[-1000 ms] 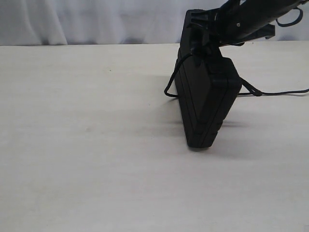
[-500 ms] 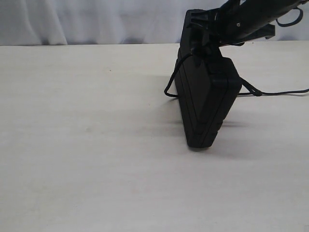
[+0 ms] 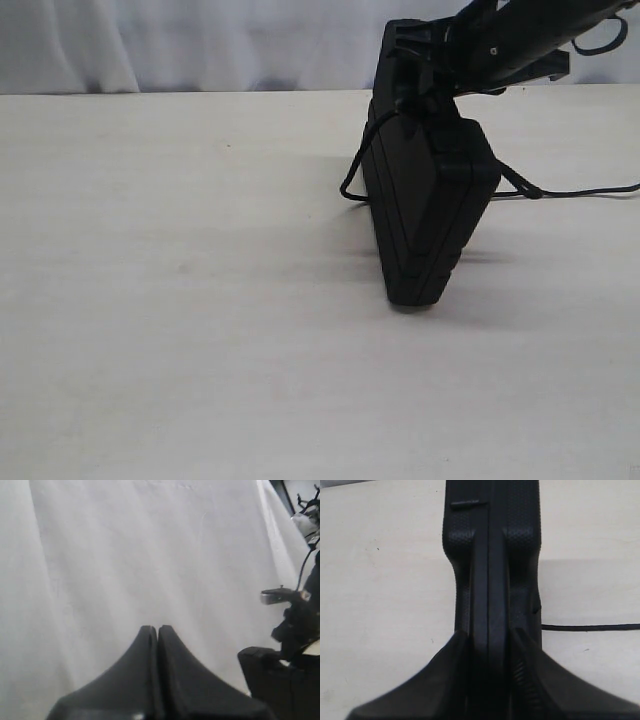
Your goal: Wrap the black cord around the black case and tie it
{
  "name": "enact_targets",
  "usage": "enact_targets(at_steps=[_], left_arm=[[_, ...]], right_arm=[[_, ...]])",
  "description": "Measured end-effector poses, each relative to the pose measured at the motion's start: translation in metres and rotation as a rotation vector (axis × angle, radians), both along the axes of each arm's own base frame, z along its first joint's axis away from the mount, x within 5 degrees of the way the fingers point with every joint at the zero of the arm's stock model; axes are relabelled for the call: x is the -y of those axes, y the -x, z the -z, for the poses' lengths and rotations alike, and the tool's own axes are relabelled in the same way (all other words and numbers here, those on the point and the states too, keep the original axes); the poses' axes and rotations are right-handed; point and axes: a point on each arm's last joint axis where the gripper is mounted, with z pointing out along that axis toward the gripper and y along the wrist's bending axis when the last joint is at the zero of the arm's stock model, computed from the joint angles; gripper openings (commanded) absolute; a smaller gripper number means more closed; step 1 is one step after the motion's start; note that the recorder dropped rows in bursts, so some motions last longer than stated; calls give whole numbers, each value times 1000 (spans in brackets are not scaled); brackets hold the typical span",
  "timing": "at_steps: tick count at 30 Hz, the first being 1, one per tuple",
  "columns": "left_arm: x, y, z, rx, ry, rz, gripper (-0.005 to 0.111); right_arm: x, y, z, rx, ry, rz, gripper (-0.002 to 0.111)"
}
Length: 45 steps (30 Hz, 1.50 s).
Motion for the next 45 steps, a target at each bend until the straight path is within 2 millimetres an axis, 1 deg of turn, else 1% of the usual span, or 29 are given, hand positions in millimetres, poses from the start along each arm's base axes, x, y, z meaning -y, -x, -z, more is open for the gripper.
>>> enact_targets(at_steps=[2,5,9,12,15,18,24,32,41,45], left_arm=[[-1,-1,0,20,-41,-46,0],[-2,-1,0,26,-58,-99,0],[-3,-2,0,-15,29,-140,0],[-4,-5,5,-65,114,-174,0],[-6,-9,15,-115,189,-205,0],[-7,-11,29,-145,220,-246,0],[-8,-22,58,-221,218,-335,0],[-9,-33,96,-325,198,-395,0],[-10,-40,128,-399,181,-412,0],[-10,-41,134,-415,173,-416,0]], right_arm=[[0,0,0,0,0,0,4],[0,0,0,0,0,0,4],[0,0,0,0,0,0,4],[0,0,0,0,0,0,4],[0,0,0,0,0,0,4],[0,0,0,0,0,0,4],[0,0,0,1,-3,1,4],[0,0,0,1,-2,-1,4],[0,0,0,1,-4,0,4],[0,0,0,0,-6,0,4]])
